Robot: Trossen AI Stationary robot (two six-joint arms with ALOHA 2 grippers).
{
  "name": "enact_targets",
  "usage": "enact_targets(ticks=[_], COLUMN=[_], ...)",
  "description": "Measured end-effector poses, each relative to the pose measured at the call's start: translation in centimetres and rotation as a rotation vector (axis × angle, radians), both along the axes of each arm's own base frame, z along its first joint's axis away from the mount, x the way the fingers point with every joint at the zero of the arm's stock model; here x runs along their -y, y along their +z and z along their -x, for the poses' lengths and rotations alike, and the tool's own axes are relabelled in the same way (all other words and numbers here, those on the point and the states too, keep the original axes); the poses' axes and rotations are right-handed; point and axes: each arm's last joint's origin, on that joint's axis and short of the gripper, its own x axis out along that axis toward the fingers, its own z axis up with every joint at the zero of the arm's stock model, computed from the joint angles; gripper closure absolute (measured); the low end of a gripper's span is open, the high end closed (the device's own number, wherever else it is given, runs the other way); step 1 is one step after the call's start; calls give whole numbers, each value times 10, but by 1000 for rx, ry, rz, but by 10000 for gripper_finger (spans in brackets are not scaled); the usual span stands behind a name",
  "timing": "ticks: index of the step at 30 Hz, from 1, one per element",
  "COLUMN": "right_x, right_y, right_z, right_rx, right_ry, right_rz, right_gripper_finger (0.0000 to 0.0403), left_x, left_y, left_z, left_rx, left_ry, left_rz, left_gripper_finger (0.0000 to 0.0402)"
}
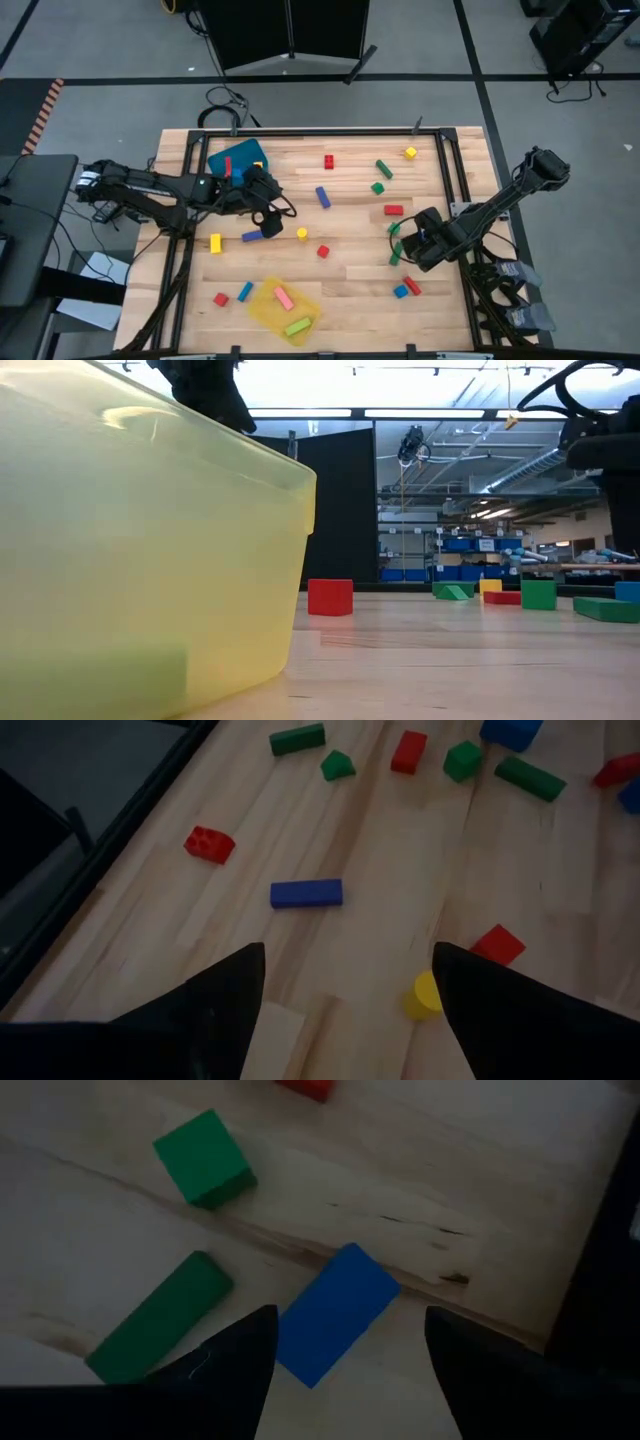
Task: Sort blocks by size
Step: Put the top large blue block into the yellow bin
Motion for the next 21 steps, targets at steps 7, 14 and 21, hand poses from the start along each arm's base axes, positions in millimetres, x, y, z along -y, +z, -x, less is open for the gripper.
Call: enact_targets(ticks=[7,14,21], right_x=[-2,-6,-12], right_y=[-8,-22,-40], right_z=[-4,-10,-19], right_rx=[-24,-68,-89], right_ry=[-67,-135,-151], right_rz=[30,75,94], right_gripper_finger=[97,74,95], left_x=[0,0,0], left_y=[1,1,1], left_z=[0,0,0], left_rx=[8,8,6], left_ry=[-1,-1,-1], left_rz=[0,-1,-1], left_gripper_finger=[106,106,106])
